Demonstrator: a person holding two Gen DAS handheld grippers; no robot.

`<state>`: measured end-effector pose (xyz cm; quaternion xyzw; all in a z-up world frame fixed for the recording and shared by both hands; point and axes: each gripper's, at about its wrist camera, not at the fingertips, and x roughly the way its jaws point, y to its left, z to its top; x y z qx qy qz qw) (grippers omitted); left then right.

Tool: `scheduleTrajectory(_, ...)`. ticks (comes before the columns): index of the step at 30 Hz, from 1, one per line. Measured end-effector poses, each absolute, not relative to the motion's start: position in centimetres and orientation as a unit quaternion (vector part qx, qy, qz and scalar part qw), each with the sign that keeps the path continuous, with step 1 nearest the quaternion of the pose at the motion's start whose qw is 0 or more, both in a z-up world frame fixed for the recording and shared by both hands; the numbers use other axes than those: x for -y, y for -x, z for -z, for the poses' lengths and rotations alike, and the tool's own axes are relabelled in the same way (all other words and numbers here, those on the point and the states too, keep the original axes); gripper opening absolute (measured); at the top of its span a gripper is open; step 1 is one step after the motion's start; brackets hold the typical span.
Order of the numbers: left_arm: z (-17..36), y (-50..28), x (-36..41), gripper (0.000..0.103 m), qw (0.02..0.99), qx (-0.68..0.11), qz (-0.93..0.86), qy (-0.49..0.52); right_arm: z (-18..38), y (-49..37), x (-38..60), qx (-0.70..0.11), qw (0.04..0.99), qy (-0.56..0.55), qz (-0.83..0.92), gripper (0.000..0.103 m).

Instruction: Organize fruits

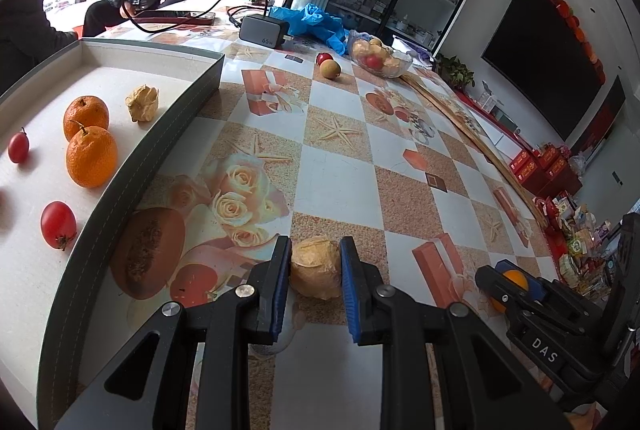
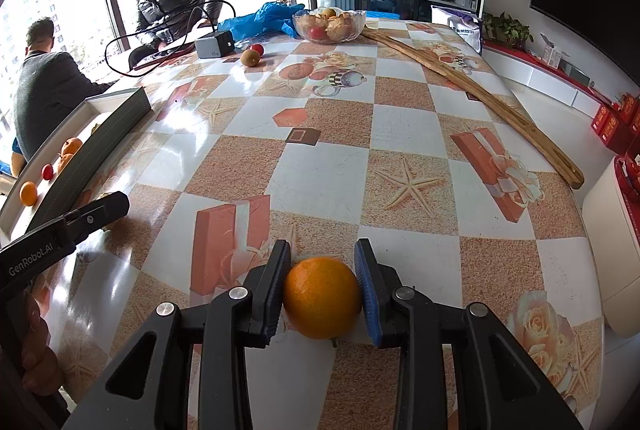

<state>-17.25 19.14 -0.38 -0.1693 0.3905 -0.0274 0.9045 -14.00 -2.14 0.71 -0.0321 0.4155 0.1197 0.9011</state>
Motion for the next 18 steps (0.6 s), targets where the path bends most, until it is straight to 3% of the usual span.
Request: scheduleTrajectory(18,0.35,17.21,-18.85,0.026,0.906,-0.391,0.024,0.163,-0.71,14.01,2.11,-0.415,0.901,0.032,-0.119,0.035)
